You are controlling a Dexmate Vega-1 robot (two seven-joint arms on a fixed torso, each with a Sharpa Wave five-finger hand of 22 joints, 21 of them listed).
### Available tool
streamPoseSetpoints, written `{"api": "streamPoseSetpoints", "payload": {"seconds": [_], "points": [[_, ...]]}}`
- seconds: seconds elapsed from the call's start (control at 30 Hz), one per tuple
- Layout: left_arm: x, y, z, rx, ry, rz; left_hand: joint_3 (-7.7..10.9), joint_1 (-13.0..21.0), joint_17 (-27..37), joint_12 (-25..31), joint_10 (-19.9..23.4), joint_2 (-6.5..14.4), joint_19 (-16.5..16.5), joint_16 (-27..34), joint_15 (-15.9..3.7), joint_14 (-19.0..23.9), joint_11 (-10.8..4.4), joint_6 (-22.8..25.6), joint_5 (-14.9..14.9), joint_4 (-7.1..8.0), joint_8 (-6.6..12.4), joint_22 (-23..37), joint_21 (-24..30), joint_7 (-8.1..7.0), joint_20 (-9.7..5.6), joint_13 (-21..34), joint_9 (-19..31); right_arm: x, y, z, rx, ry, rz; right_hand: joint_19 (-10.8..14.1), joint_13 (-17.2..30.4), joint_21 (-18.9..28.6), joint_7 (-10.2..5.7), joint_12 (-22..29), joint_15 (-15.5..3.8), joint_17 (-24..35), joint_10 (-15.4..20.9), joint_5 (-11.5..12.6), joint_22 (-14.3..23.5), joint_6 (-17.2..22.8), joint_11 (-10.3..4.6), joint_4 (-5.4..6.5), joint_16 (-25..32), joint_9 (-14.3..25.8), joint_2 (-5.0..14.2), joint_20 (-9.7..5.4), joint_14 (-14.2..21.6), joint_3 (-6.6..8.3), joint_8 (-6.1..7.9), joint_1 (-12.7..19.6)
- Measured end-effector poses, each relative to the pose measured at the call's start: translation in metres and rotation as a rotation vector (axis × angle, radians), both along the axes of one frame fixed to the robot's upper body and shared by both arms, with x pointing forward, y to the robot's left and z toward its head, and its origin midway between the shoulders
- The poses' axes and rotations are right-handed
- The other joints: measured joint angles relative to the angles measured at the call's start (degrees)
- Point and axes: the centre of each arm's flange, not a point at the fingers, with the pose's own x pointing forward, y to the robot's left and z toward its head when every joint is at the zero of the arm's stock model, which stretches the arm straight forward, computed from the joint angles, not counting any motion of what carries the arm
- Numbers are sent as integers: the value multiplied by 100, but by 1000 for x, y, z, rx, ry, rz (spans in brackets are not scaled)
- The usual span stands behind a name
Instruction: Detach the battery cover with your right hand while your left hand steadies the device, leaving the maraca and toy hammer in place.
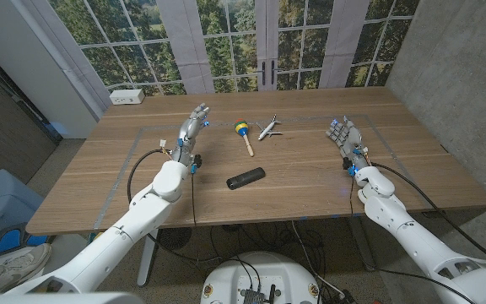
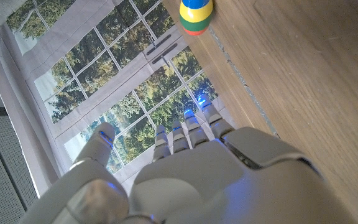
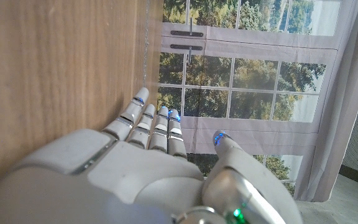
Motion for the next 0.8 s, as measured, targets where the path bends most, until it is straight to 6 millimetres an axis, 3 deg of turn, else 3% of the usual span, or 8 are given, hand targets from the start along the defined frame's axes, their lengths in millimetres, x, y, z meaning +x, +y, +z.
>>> {"api": "streamPoseSetpoints", "payload": {"seconds": [0.8], "points": [[-15,-11,1,177,-64,96,-23,22,-1,0,62,-22,52,-1,-31,92,0,62,1,-119,0,-1,0,0,10,27,-1,-8,14,-6,10,-28,-37,41,0,-63,28,0,11,1,93,-48,-1,91,30,-127,0,15,-53,40,52,31,22,53]]}}
